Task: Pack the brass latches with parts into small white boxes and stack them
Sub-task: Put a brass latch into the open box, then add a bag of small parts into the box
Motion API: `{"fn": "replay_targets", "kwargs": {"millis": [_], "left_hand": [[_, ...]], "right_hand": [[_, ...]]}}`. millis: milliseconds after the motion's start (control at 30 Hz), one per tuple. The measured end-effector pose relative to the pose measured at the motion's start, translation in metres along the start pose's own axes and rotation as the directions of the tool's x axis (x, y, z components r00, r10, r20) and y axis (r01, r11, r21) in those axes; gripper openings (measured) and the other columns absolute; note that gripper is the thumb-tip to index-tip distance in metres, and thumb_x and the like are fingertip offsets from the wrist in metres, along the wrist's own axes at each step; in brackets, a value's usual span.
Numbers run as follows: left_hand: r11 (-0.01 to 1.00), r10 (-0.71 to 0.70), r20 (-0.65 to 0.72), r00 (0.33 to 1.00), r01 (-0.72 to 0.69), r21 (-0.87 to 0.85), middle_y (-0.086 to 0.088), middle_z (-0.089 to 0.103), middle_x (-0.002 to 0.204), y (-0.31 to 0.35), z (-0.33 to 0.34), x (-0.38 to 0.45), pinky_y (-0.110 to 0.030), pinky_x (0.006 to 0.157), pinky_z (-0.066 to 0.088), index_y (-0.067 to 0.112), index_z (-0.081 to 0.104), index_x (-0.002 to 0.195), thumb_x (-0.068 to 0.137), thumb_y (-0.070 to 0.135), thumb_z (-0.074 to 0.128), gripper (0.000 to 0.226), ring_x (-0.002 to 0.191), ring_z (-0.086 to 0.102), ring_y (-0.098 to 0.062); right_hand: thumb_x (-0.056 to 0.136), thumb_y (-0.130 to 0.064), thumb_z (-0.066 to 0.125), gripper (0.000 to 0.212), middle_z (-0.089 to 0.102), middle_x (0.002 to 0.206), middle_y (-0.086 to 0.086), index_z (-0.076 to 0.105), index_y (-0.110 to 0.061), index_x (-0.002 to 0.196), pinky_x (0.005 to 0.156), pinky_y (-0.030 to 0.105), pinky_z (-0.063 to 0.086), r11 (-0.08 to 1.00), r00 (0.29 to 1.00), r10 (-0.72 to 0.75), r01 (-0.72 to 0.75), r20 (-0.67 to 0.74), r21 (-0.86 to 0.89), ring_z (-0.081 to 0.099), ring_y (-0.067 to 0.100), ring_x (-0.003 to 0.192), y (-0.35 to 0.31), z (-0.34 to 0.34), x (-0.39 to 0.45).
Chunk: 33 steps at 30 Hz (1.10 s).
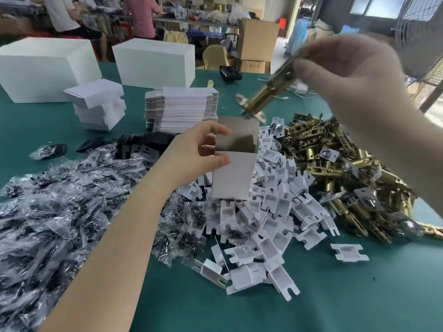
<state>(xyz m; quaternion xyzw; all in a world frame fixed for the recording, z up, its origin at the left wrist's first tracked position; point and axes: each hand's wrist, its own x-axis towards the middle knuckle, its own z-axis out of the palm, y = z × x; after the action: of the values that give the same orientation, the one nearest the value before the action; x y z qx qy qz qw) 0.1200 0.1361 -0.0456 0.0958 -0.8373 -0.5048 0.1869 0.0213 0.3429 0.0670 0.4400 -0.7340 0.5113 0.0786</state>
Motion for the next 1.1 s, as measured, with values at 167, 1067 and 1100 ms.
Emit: {"fn": "replay_targets", "kwargs": {"millis": [167, 1067, 1100], "left_hand": [[0.998, -0.015, -0.008, 1.0, 0.014, -0.056, 0.014, 0.073, 0.106, -0.003, 0.001, 0.002, -0.017, 0.078, 0.052, 0.044, 0.057, 0.105, 0.077, 0.013, 0.085, 0.05, 0.093, 0.07, 0.001], [0.999, 0.04, 0.006, 0.999, -0.04, 0.02, 0.018, 0.067, 0.111, -0.009, -0.001, 0.003, -0.011, 0.073, 0.055, 0.058, 0.055, 0.109, 0.073, 0.017, 0.088, 0.064, 0.093, 0.068, 0.005], [0.999, 0.039, 0.01, 0.999, -0.04, 0.028, 0.018, 0.066, 0.113, -0.009, -0.002, 0.003, -0.012, 0.074, 0.055, 0.06, 0.054, 0.108, 0.073, 0.018, 0.088, 0.064, 0.094, 0.068, 0.005]], "right_hand": [[0.09, -0.015, 0.069, 0.012, 0.07, 0.092, -0.013, 0.066, -0.024, 0.097, 0.084, 0.029, 0.056, 0.997, 0.991, -0.006, 0.017, 0.137, -0.076, 0.065, -0.002, 0.081, 0.001, 0.041, 0.004], [0.092, -0.048, 0.053, 0.024, 0.068, 0.097, -0.016, 0.068, -0.035, 0.107, 0.092, 0.044, 0.051, 0.814, 0.88, 0.187, 0.11, 0.436, -0.571, 0.063, 0.009, 0.091, 0.025, 0.06, 0.014], [0.093, -0.044, 0.056, 0.018, 0.068, 0.092, -0.015, 0.066, -0.034, 0.105, 0.083, 0.041, 0.055, 0.827, 0.929, 0.12, 0.101, 0.35, -0.553, 0.064, 0.008, 0.084, 0.03, 0.055, 0.013]]}}
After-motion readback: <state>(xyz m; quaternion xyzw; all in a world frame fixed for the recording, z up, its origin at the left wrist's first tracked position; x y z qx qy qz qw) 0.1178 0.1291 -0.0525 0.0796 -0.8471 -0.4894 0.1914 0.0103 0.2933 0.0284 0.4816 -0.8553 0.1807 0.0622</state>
